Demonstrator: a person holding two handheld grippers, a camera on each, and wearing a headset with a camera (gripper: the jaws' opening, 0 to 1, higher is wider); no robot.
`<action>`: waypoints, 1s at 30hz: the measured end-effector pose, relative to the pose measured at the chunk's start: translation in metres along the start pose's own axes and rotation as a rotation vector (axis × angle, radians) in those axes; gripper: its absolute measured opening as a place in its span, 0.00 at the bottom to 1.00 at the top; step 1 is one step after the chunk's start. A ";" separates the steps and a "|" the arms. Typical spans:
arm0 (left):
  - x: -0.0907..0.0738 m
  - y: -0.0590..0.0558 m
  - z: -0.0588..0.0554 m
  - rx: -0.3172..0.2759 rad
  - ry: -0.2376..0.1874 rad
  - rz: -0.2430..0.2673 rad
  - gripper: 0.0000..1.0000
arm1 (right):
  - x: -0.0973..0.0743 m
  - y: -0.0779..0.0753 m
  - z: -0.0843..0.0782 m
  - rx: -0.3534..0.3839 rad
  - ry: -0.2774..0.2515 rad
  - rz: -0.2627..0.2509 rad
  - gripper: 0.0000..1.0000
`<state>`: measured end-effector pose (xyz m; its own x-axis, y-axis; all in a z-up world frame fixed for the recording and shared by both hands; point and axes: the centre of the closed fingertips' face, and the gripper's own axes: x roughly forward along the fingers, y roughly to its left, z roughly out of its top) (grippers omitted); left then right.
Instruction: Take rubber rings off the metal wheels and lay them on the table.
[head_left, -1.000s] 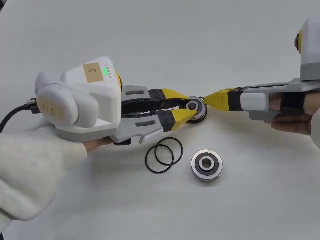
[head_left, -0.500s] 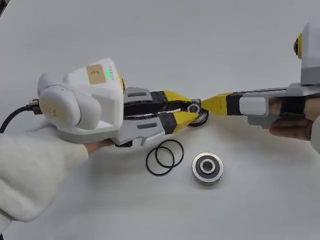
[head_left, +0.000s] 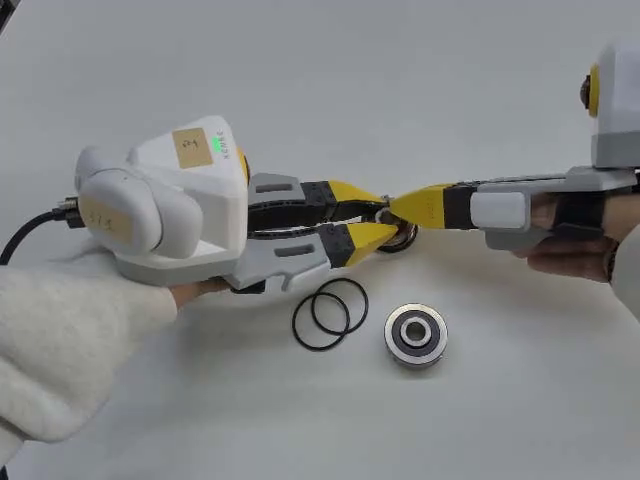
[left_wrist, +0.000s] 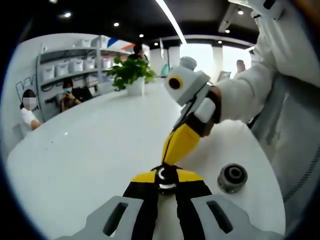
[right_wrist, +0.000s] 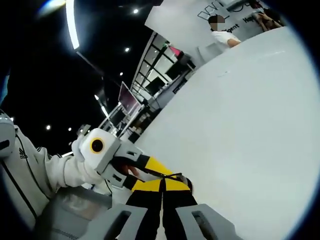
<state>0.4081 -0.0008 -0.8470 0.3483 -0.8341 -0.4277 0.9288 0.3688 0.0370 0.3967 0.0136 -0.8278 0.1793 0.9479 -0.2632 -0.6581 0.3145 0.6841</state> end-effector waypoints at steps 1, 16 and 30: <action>0.000 0.000 0.000 0.000 0.000 0.001 0.12 | 0.001 -0.005 -0.001 -0.038 0.021 -0.025 0.00; -0.001 -0.002 0.003 -0.072 0.045 0.017 0.16 | -0.006 -0.033 0.002 -0.119 0.039 -0.137 0.00; -0.040 -0.018 0.061 0.016 -0.040 -0.001 0.48 | -0.031 -0.008 0.024 -0.147 -0.001 -0.147 0.00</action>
<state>0.3855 0.0012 -0.7758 0.3519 -0.8504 -0.3911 0.9309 0.3616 0.0512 0.4139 -0.0168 -0.8086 0.2823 0.8923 -0.3523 -0.7246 0.4390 0.5313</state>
